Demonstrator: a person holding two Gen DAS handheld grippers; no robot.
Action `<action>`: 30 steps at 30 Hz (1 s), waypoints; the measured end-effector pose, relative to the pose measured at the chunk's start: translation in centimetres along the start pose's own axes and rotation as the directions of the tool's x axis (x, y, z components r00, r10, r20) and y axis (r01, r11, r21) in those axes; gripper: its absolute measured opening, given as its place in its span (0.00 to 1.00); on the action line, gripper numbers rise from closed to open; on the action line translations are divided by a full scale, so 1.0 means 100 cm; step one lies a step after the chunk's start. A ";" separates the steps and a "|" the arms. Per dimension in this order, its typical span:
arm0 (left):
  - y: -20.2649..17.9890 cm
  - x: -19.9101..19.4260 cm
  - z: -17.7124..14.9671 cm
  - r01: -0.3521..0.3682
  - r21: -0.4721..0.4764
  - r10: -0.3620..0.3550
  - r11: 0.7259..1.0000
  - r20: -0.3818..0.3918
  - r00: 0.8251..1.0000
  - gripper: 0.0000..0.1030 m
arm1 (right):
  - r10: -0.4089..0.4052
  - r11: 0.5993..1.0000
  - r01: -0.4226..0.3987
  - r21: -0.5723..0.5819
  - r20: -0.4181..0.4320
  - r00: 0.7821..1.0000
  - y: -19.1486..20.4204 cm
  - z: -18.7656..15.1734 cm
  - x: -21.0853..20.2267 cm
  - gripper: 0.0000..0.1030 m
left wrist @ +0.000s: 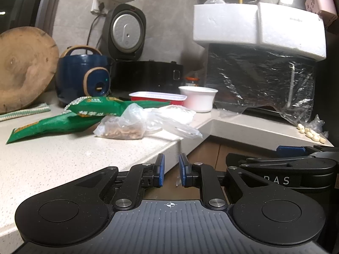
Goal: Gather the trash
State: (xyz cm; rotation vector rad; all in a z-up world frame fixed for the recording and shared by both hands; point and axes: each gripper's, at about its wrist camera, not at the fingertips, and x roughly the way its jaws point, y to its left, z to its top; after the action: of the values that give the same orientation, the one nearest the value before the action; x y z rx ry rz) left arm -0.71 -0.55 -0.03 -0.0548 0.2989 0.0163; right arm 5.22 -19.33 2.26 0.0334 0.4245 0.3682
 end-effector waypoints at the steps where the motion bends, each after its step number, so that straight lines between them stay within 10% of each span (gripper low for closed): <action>1: 0.000 -0.001 0.000 0.001 0.000 -0.001 1.000 0.000 1.000 0.18 | 0.001 1.000 -0.001 0.000 0.000 1.000 0.000 0.000 0.000 1.00; 30: -0.005 -0.007 -0.002 0.019 0.002 -0.019 1.000 0.003 1.000 0.18 | -0.015 1.000 0.015 0.015 0.009 1.000 -0.003 -0.001 -0.009 1.00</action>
State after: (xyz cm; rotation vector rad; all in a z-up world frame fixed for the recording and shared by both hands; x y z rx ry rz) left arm -1.37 -1.04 0.04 -0.0560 0.2950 -0.0024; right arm 4.47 -19.97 2.47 0.0464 0.4185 0.3501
